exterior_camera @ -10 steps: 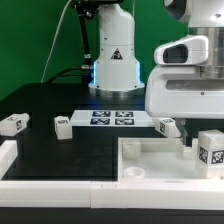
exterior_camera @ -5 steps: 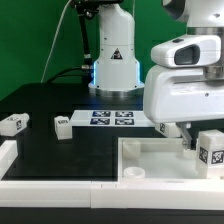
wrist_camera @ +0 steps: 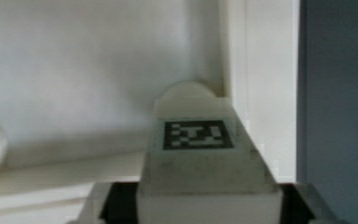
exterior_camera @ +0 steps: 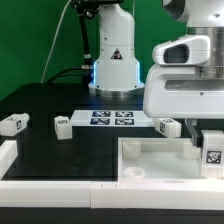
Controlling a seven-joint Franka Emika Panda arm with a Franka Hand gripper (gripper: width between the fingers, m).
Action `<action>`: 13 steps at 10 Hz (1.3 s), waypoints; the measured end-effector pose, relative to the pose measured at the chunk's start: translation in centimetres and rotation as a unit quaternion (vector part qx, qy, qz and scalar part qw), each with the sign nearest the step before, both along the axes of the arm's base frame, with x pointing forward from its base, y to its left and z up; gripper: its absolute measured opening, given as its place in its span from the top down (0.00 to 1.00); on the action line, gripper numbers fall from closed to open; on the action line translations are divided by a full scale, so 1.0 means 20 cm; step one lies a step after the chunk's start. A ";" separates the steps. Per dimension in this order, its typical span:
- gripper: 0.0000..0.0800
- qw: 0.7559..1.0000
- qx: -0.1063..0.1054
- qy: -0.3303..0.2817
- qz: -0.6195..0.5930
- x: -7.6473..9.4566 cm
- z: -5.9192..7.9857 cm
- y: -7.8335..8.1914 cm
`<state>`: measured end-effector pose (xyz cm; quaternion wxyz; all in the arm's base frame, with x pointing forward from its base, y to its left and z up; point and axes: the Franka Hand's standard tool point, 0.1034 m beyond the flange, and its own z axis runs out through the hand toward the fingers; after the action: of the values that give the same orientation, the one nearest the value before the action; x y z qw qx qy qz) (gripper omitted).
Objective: Assemble one leg
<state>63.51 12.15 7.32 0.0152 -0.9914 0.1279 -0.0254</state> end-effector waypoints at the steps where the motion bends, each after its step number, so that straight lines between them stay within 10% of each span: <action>1: 0.64 0.996 0.004 0.001 -0.094 0.00 0.00 0.00; 7: 0.63 0.892 0.028 0.009 -0.452 0.00 0.00 -0.02; 9: 0.57 0.902 0.027 0.008 -0.430 0.00 0.00 -0.01; 11: 0.23 0.907 0.028 0.007 -0.420 0.00 0.00 0.00; 13: 0.20 0.960 0.020 0.000 -0.280 0.00 0.00 0.01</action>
Offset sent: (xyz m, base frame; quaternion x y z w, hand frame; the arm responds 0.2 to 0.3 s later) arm -0.0043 -0.0080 -0.0095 -0.0093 -0.0102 0.3645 0.9311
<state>63.54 12.32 7.34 0.0269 -0.9152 0.4012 -0.0261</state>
